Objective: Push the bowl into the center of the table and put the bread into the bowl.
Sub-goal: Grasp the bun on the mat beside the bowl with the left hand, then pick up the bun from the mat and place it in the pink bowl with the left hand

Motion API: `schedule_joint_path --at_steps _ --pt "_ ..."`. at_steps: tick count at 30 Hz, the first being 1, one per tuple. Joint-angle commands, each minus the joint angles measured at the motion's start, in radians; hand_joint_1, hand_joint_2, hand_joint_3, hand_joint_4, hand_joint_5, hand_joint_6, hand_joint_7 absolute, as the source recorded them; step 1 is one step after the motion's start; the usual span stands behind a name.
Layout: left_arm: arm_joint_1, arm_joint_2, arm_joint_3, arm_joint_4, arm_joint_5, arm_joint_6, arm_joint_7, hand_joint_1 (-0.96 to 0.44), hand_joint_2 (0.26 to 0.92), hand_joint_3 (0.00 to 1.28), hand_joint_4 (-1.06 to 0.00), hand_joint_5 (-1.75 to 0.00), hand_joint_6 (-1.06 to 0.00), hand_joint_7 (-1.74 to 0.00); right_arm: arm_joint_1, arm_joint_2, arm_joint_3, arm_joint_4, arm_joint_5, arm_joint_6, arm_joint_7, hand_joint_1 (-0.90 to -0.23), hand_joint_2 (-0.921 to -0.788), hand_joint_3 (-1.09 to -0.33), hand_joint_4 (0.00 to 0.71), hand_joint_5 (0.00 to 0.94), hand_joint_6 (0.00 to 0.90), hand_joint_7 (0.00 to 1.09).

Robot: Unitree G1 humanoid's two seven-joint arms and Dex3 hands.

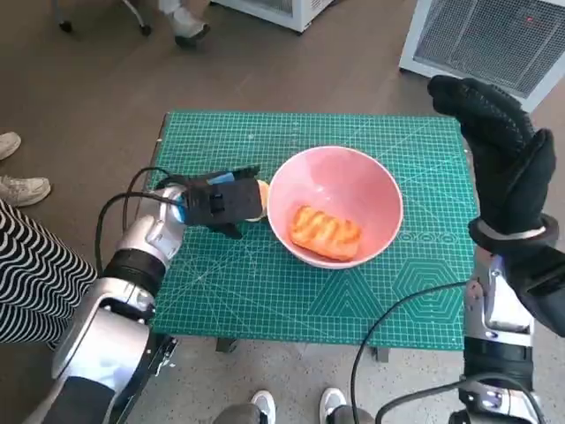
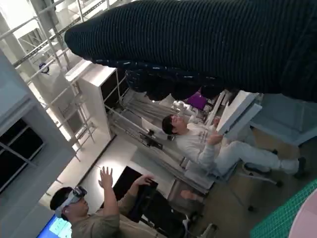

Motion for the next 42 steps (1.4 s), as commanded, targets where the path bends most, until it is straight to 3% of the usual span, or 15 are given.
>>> schedule_joint_path --at_steps 1,5,6,7,9,12,16,22,42 --pt "-0.016 -0.014 -0.017 0.029 0.026 0.008 0.053 -0.07 0.771 0.03 -0.52 -0.15 -0.38 -0.13 0.027 -0.001 -0.002 -0.01 0.0 0.02 -0.006 -0.699 -0.921 -0.73 0.155 0.001 -0.001 0.55" --pt "-0.001 -0.007 -0.03 0.034 0.048 -0.023 0.127 -0.04 0.807 0.03 -0.65 -0.29 -0.56 -0.24 0.028 0.001 -0.002 -0.011 -0.001 0.023 -0.008 -0.699 -0.921 -0.73 0.156 0.001 -0.001 0.55" --pt "0.004 -0.003 -0.036 0.035 0.055 -0.035 0.15 -0.04 0.821 0.02 -0.68 -0.37 -0.57 -0.38 0.028 0.002 -0.002 -0.012 -0.001 0.023 -0.008 -0.698 -0.921 -0.73 0.155 0.001 -0.001 0.55" --pt "0.007 0.0 -0.041 0.036 0.06 -0.043 0.165 -0.02 0.857 0.05 -0.69 -0.63 -0.56 -0.71 0.028 0.002 -0.001 -0.012 -0.002 0.023 -0.008 -0.698 -0.921 -0.73 0.155 0.001 -0.001 0.55" --pt "0.011 0.006 -0.051 0.038 0.075 -0.057 0.195 -0.01 0.888 0.06 -0.69 -0.85 -0.57 -0.99 0.028 0.003 -0.001 -0.011 -0.002 0.023 -0.007 -0.698 -0.921 -0.73 0.155 0.001 -0.001 0.55" --pt "0.016 0.016 -0.064 0.04 0.093 -0.082 0.238 0.0 0.91 0.05 -0.71 -0.98 -0.62 -1.15 0.028 0.004 0.001 -0.01 -0.002 0.022 -0.006 -0.698 -0.921 -0.731 0.155 0.001 -0.001 0.55" --pt "0.02 0.024 -0.064 0.045 0.101 -0.102 0.274 0.0 0.918 0.04 -0.69 -1.05 -0.67 -1.19 0.028 0.005 0.003 -0.011 -0.004 0.02 -0.005 -0.697 -0.921 -0.732 0.155 0.001 -0.001 0.55" --pt "0.026 0.031 -0.046 0.052 0.085 -0.129 0.3 0.0 0.92 0.07 -0.67 -1.18 -0.64 -1.15 0.027 0.005 0.005 -0.005 -0.005 0.016 -0.002 -0.696 -0.921 -0.734 0.155 0.001 -0.001 0.55" --pt "0.037 0.047 -0.029 0.052 0.083 -0.186 0.37 0.0 0.92 0.05 -0.72 -1.12 -0.65 -1.16 0.025 0.003 0.008 -0.004 -0.002 0.017 0.003 -0.692 -0.921 -0.738 0.156 0.001 -0.001 0.55"
